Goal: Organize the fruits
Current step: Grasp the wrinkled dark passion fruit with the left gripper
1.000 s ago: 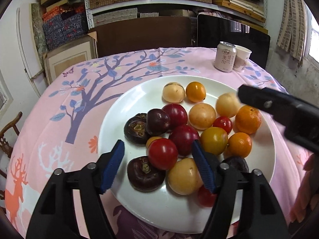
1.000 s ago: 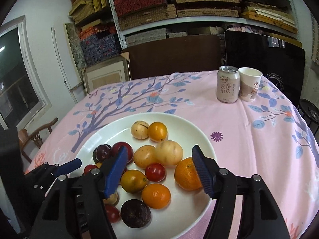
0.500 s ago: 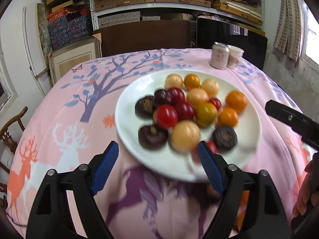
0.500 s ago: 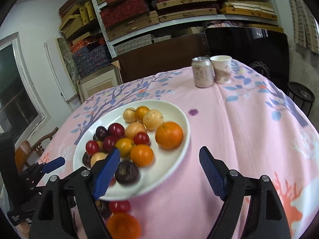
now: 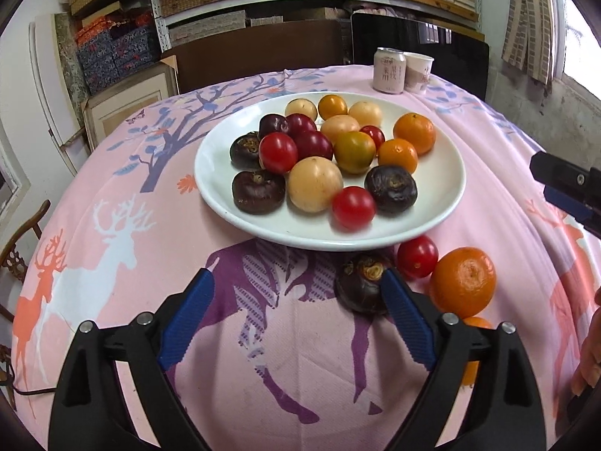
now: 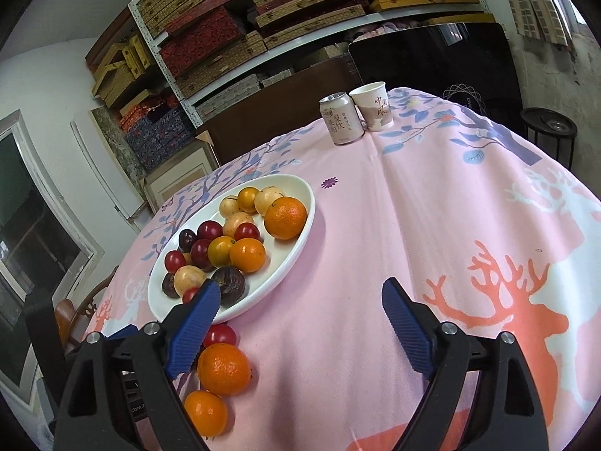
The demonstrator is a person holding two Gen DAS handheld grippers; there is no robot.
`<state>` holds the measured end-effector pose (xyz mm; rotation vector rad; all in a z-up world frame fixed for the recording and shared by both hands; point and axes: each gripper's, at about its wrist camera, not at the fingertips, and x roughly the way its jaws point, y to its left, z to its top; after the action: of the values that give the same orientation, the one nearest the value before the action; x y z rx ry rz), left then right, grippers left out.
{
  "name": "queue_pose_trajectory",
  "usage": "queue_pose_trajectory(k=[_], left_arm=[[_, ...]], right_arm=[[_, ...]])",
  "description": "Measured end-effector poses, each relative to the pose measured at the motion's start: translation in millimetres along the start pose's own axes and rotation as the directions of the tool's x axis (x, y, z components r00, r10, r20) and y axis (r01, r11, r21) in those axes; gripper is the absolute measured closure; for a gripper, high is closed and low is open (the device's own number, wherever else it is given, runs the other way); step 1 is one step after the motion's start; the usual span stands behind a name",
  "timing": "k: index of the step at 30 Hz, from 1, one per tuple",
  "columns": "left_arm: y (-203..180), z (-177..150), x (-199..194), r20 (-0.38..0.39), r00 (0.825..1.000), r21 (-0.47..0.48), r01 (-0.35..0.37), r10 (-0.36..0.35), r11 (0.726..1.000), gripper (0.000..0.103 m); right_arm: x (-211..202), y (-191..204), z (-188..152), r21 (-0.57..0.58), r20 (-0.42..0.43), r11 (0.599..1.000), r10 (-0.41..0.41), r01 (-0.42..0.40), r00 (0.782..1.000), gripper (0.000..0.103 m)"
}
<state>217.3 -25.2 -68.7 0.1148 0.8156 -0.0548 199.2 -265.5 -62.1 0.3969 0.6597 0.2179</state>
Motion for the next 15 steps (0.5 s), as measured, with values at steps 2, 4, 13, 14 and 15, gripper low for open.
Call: queue_pose_trajectory(k=[2,4,13,14,15], left_arm=[[0,0,1,-0.010,1.000,-0.002,0.022,-0.022,1.000,0.014],[-4,0,1,-0.019,0.999,0.013,0.042,-0.042,0.999,0.014],[-10,2,23,-0.086,0.995,0.017,0.052,-0.050,0.999,0.013],[-9,2,24,-0.088,0.995,0.014,0.055,-0.053,0.998,0.014],[-10,2,23,-0.083,0.995,0.019,0.052,-0.050,0.998,0.015]], right_arm=[[0,-1,0,0.007,-0.007,1.000,0.002,-0.002,1.000,0.014],[2,-2,-1,0.010,-0.016,1.000,0.003,-0.003,1.000,0.014],[2,0,0,0.014,-0.018,1.000,0.017,-0.016,1.000,0.013],[2,0,0,0.013,-0.020,1.000,0.016,-0.016,1.000,0.013],[2,0,0,0.013,-0.020,1.000,0.016,-0.016,1.000,0.013]])
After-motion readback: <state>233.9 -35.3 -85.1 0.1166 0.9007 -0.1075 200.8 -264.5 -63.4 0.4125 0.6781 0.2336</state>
